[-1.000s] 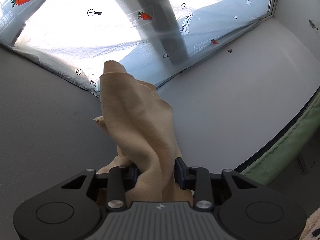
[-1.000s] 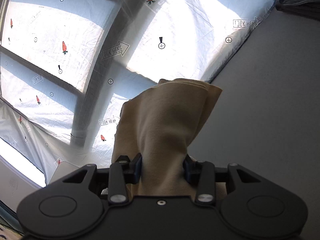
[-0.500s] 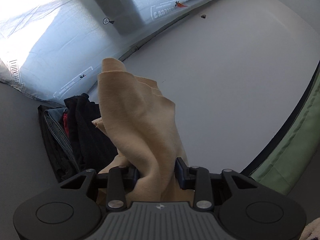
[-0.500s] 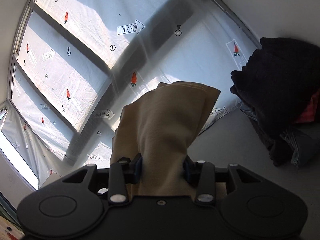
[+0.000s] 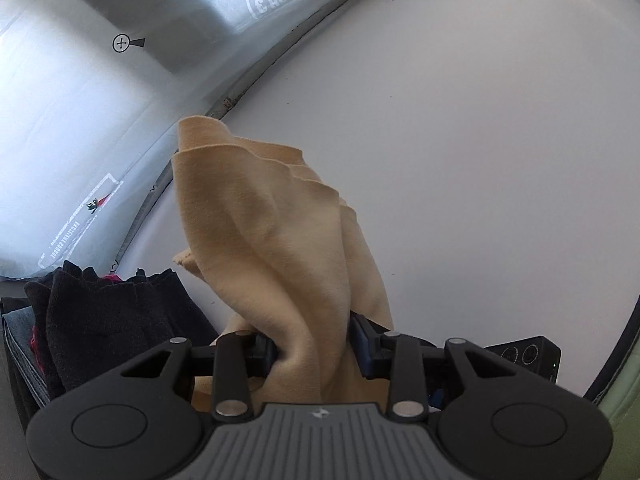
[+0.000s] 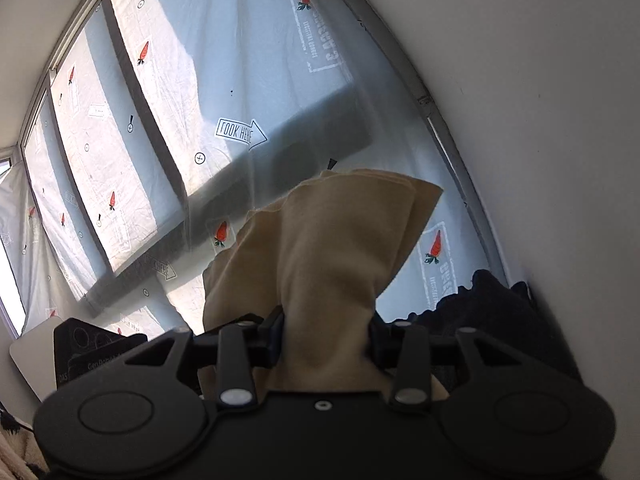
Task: Fold clothes
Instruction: 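Lift the folded beige top with both tools and carry it to the clothes pile, then lower the folded top onto the dark clothes pile and open both tools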
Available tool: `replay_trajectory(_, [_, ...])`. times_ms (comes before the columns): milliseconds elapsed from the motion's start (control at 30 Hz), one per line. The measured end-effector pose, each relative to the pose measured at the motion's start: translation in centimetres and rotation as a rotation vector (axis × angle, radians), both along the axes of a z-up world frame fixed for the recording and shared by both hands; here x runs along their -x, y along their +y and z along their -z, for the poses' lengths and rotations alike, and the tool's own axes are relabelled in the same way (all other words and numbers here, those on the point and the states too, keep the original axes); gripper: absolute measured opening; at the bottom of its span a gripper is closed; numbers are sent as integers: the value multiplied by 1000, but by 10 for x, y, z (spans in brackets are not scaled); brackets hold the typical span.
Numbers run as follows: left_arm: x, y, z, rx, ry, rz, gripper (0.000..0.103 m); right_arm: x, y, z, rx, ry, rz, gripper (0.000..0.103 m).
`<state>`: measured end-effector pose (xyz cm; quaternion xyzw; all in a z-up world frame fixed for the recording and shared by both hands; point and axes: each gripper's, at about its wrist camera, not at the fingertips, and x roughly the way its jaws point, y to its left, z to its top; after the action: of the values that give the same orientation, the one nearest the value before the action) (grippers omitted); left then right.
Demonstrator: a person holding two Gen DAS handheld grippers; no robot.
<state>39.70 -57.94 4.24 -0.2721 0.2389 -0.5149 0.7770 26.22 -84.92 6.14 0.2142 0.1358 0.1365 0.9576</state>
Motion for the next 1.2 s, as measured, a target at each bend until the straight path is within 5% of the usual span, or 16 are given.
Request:
replay_trajectory(267, [-63, -31, 43, -111, 101, -119, 39, -84, 30, 20, 390, 139, 139, 41])
replay_trajectory(467, [-97, -48, 61, -169, 62, -149, 39, -116, 45, 38, 617, 156, 254, 36])
replay_trajectory(600, [-112, -59, 67, -311, 11, -246, 56, -136, 49, 54, 747, 170, 350, 42])
replay_trajectory(767, [-103, -47, 55, -414, -98, -499, 73, -129, 73, 70, 1031, 37, 585, 44])
replay_trajectory(900, [-105, -59, 57, -503, -157, -575, 81, -117, 73, 66, 868, -46, 536, 37])
replay_trajectory(1033, [-113, -76, 79, -628, -184, -600, 89, -140, 59, 87, 779, 38, 530, 38])
replay_trajectory(1200, [-127, -84, 104, -676, -180, -592, 94, -167, 39, 121, 731, 87, 550, 41])
